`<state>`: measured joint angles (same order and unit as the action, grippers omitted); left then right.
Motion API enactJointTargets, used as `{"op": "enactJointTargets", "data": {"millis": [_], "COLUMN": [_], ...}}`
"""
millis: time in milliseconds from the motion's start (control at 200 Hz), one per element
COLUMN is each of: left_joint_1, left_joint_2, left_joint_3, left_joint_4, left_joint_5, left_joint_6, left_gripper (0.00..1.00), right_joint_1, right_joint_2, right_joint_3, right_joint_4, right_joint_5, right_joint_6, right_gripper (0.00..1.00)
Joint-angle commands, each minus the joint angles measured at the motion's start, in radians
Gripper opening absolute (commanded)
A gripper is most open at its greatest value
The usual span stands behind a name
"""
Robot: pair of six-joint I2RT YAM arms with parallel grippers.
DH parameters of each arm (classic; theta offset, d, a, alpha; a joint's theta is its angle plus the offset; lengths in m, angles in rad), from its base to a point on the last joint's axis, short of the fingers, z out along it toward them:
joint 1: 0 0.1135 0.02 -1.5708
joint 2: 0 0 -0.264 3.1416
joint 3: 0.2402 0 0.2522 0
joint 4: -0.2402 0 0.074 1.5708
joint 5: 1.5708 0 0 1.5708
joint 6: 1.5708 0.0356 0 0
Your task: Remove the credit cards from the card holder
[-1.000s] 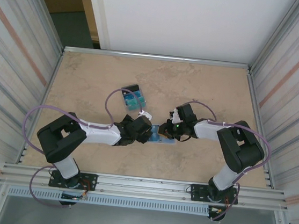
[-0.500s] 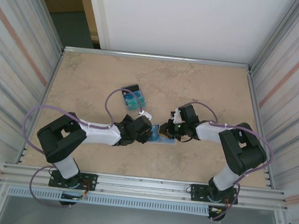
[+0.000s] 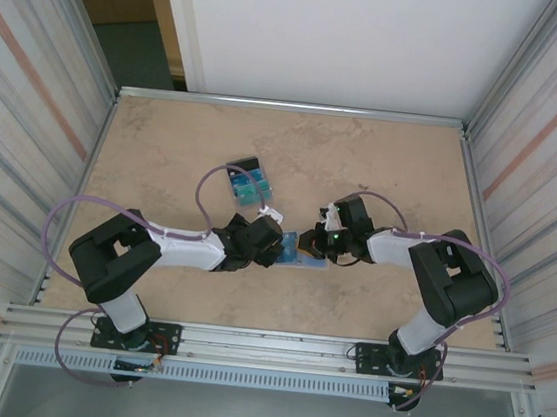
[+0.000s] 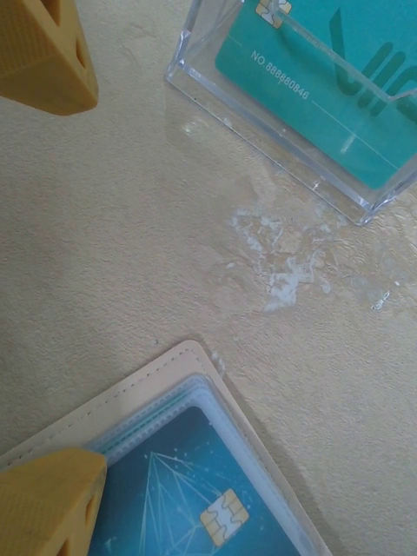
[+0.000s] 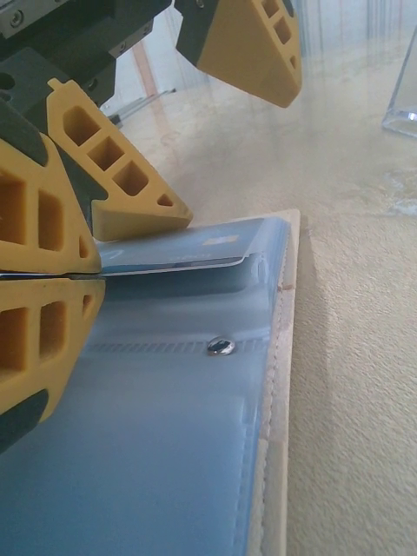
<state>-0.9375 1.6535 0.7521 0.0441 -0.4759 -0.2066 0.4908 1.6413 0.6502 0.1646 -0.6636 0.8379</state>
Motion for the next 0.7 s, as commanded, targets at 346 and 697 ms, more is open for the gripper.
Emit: {"op": "enactJointTargets", "data": {"millis": [346, 697], "left_joint_1": [0.002, 0.012], "left_joint_2": [0.017, -0.101], "left_joint_3": [-0.008, 0.012], "left_joint_4": [-0.074, -0.06], "left_joint_5": [-0.018, 0.023], "left_joint_6": [0.013, 0.019], "left_gripper": [0.99, 0.99], "right_joint_1": [-0.032, -0.035], "right_joint_2": [-0.057, -0.027], "right_joint_3": [-0.029, -0.031], "right_joint_4": [0.02, 0.019], "right_joint_5": [-0.026, -0.028], "right_joint_6": [0.007, -0.006], "right_gripper": [0.07, 0.07]}}
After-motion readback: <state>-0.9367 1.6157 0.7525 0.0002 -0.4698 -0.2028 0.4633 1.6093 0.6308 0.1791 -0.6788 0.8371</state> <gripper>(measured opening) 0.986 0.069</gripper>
